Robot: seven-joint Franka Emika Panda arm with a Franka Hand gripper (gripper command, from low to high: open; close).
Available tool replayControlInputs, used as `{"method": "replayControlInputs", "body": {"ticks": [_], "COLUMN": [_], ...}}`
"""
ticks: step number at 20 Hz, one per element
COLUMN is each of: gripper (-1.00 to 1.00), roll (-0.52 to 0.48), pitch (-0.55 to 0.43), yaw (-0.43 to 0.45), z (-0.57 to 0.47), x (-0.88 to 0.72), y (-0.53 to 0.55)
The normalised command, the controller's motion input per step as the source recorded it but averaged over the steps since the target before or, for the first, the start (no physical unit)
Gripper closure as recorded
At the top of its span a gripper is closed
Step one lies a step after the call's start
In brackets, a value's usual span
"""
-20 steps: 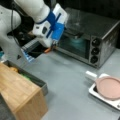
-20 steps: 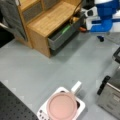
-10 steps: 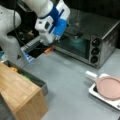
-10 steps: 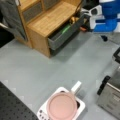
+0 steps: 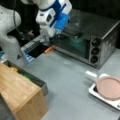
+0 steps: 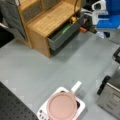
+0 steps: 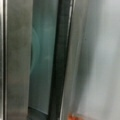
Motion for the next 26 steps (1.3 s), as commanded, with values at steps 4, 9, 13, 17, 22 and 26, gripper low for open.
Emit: {"method": "replayControlInputs", "body": {"ticks": [4, 9, 13, 17, 22, 26], "gripper": [-1.00, -1.00, -1.00, -1.00, -1.00, -1.00], "roll": [-0.051, 0.058, 0.137, 0.125, 0.073, 0.052], "pitch": [0.248, 0.240, 0.218, 0.164, 0.099, 0.034], "yaw": [0.076, 0.046, 0.027, 0.019, -0.005, -0.038], "z": [0.26, 0.17, 0.07, -0.03, -0.04, 0.02], "x": [0.15, 0.14, 0.08, 0.03, 0.04, 0.07], "y": [0.25, 0.23, 0.27, 0.31, 0.25, 0.13]}}
